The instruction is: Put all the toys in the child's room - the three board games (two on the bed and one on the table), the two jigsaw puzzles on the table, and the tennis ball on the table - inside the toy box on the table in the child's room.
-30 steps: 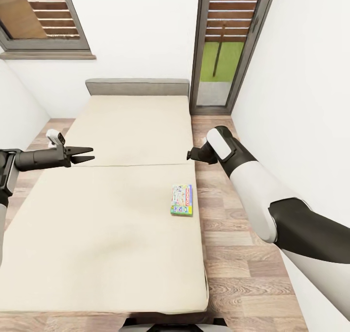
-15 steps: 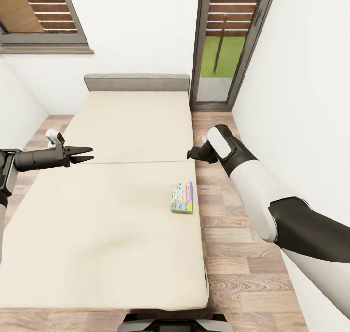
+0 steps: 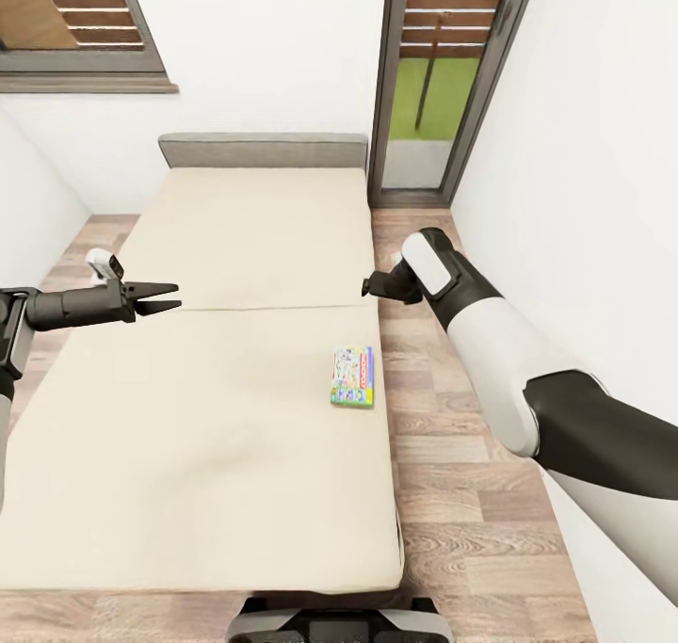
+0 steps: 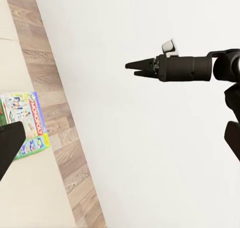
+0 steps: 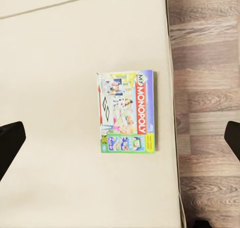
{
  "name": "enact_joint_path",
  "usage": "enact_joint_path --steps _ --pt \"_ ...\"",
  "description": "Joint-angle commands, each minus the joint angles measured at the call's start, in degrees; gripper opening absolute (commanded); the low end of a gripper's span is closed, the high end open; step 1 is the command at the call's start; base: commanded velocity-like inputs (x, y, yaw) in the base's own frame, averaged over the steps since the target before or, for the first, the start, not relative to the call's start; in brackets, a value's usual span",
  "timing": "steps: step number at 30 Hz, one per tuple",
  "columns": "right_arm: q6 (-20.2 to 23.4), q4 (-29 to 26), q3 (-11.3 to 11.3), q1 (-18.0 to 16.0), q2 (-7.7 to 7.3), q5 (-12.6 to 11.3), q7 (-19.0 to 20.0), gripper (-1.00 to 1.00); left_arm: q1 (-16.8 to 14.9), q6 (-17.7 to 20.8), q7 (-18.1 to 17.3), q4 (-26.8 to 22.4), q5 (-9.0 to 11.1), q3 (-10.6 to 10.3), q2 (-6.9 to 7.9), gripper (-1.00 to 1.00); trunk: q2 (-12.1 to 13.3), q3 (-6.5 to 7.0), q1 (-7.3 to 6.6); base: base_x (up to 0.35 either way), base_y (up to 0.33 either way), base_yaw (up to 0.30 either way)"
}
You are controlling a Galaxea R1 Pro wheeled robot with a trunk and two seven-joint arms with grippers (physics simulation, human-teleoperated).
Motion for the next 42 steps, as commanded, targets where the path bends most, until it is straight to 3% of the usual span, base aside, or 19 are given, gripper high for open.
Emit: enact_joint_path --steps 1,19,32,42 --pt "0.04 -0.03 0.16 -0.08 0.00 -0.54 -0.54 1.00 -0.04 0.60 -0.28 -0.02 -0.16 0.02 0.01 1.00 -0.10 -0.18 0.03 0.000 0.000 0.000" --pt "-0.12 -0.14 0.21 -0.60 0.00 -0.36 -0.52 1.00 -0.04 0.60 -0.28 -0.02 -0.15 -0.09 -0.14 1.00 -0.10 -1.88 0.03 0.000 0.000 0.000" --pt "0.04 -1.27 0.17 -4.07 0.00 -0.49 -0.54 1.00 -0.04 0.60 -0.28 -0.02 -0.16 -0.15 -0.02 1.00 -0.10 -3.11 0.03 0.000 0.000 0.000" --pt "0.07 -1.34 0.16 -4.50 0.00 -0.53 -0.59 1.00 -0.04 0.60 -0.28 -0.02 -0.19 -0.19 0.09 1.00 -0.10 -4.05 0.03 0.000 0.039 0.000"
